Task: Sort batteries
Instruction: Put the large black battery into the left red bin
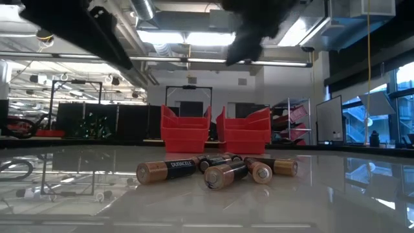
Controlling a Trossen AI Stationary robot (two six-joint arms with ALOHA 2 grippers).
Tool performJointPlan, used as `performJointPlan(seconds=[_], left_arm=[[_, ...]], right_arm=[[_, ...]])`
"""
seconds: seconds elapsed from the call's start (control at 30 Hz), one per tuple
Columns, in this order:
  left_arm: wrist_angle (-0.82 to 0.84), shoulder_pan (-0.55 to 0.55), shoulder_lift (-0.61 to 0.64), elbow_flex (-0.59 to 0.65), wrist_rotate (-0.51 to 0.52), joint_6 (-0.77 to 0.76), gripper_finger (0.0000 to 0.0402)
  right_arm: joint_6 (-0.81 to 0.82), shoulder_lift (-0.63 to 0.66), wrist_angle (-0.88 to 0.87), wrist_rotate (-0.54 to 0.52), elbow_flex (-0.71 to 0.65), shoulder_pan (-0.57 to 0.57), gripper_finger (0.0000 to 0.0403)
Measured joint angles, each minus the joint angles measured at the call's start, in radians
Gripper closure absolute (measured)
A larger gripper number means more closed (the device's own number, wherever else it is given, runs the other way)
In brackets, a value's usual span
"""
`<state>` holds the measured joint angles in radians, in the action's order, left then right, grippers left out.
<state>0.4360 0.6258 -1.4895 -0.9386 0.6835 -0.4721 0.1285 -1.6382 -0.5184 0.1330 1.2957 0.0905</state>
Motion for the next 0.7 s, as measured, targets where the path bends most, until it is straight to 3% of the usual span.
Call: performJointPlan(seconds=[0.1,0.23,0.47,0.57,0.7], left_arm=[[-0.076,-0.023,0.0,0.0,-0.112,0.024,0.0101],[-0.154,-0.07,0.0,0.0,-0.253,0.041,0.0101],[-0.24,-0.132,-0.029,0.0,-0.342,0.093,0.0101],[-0.281,-0.138,-0.063,0.0,-0.362,0.141,0.0101],[-0.315,-0.137,-0.101,0.0,-0.368,0.206,0.0115]], right_arm=[[0.079,-0.005,-0.088,-0.063,-0.001,0.113,0.0265],[0.203,-0.029,-0.136,-0.253,-0.002,0.251,0.0265],[0.432,-0.094,-0.112,-0.544,-0.002,0.411,0.0265],[0.513,-0.136,-0.093,-0.555,-0.002,0.438,0.0265],[0.56,-0.187,-0.046,-0.49,-0.002,0.448,0.0265]])
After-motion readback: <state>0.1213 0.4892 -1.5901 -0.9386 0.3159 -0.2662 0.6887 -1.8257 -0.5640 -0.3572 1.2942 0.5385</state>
